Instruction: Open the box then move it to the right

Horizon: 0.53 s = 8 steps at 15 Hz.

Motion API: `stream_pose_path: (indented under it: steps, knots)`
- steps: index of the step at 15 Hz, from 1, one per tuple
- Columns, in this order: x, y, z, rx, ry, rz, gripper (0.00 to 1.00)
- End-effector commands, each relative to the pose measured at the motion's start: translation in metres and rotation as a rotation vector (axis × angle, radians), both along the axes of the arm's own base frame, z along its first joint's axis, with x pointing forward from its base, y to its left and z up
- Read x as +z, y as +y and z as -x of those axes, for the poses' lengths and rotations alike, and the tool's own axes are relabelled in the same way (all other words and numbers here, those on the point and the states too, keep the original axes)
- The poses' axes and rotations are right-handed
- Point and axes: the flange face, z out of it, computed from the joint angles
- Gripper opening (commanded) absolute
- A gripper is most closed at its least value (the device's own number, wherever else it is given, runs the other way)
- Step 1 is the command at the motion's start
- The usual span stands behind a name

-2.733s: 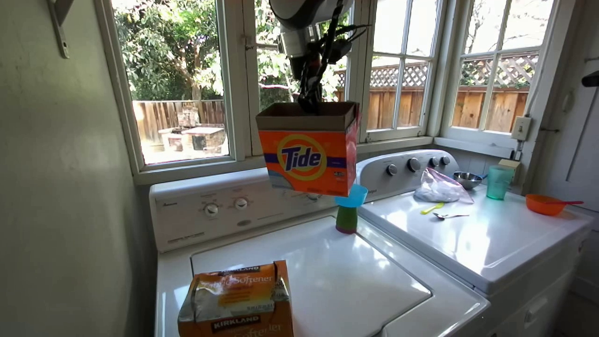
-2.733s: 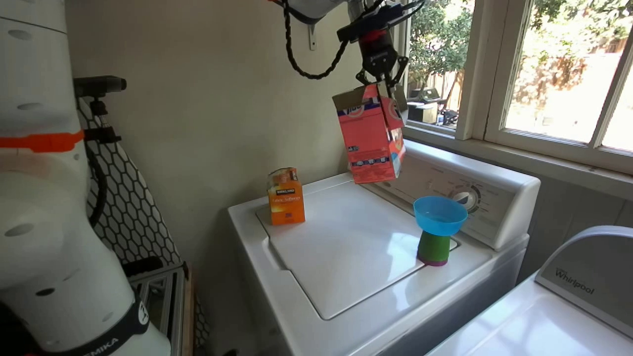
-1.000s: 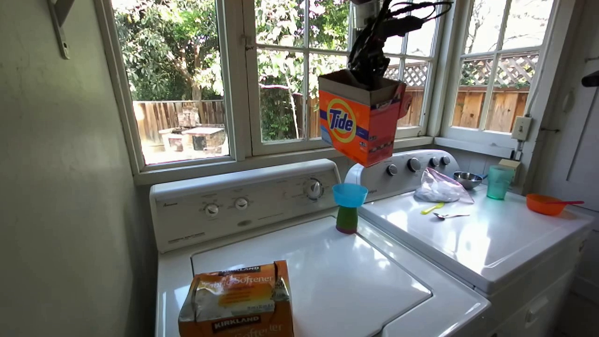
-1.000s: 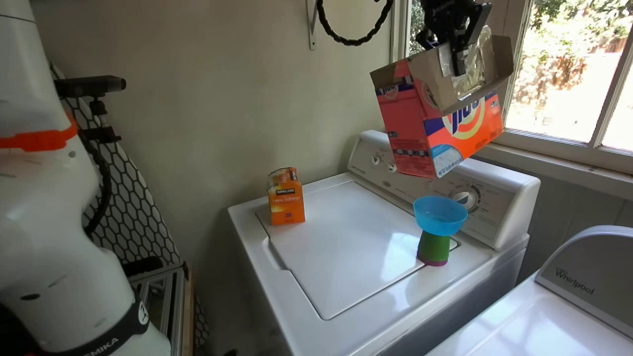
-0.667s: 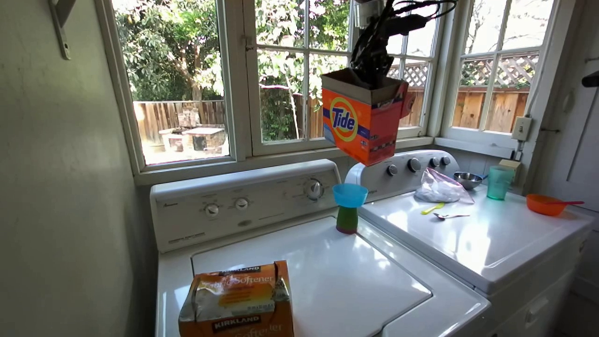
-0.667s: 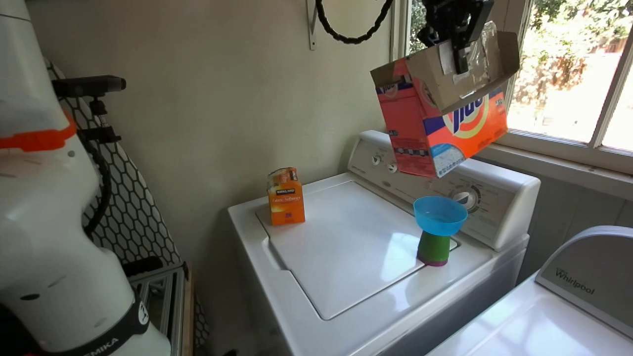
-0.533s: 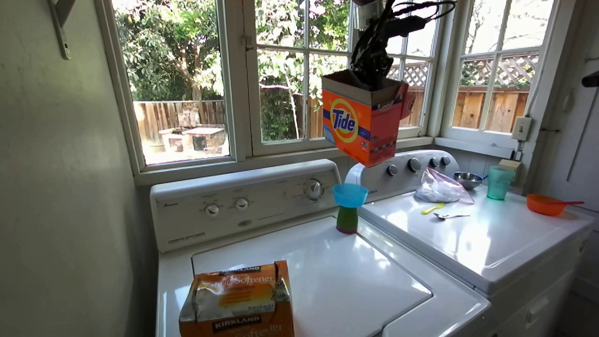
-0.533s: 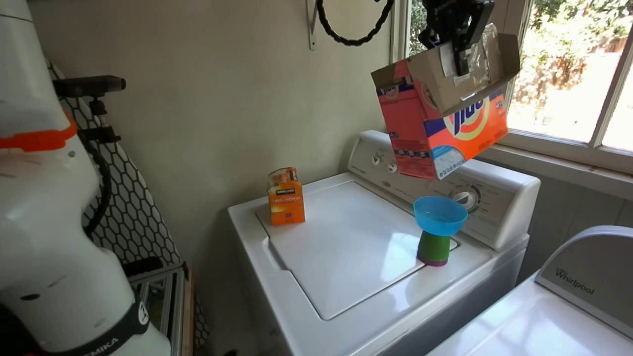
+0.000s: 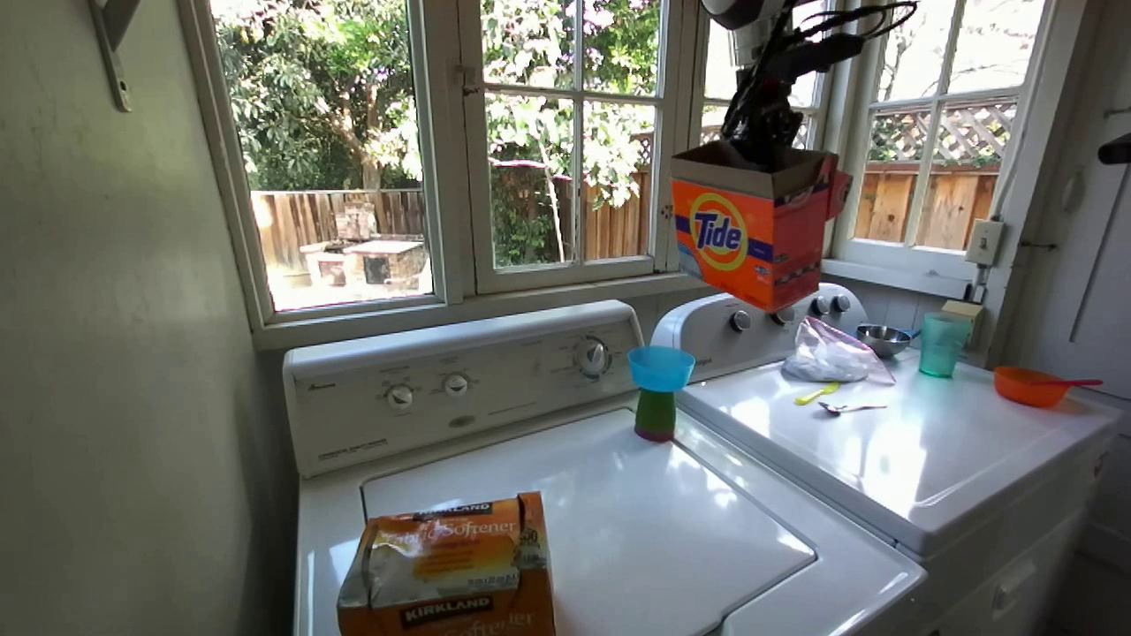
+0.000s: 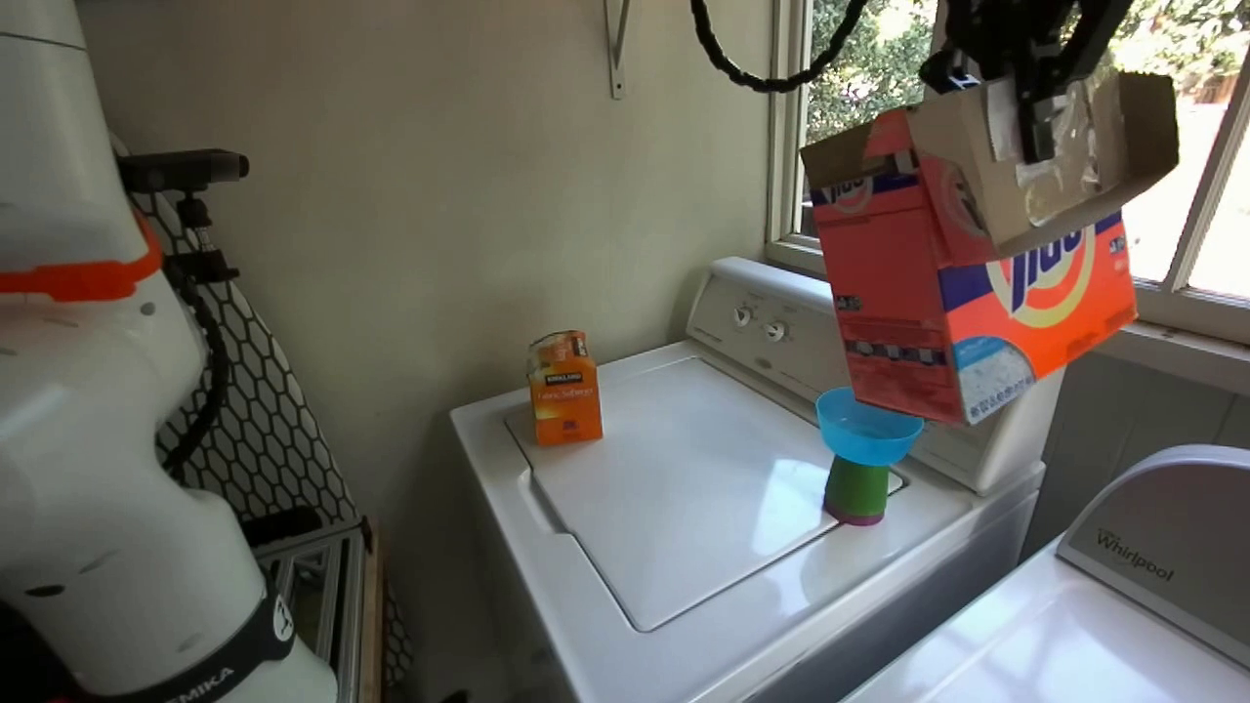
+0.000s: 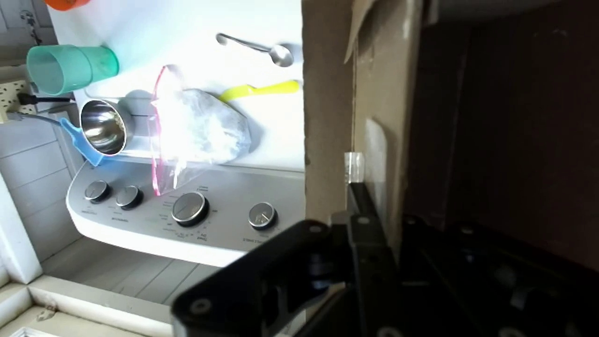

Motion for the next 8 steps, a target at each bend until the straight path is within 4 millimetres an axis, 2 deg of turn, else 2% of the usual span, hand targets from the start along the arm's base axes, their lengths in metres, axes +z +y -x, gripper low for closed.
stream_pose_path:
  steps: [1, 8]
  knots:
    - [-0.009, -0.040, -0.007, 0.069, 0.105, -0.048, 0.01]
    - [-0.066, -0.085, -0.013, 0.017, 0.283, -0.093, 0.01]
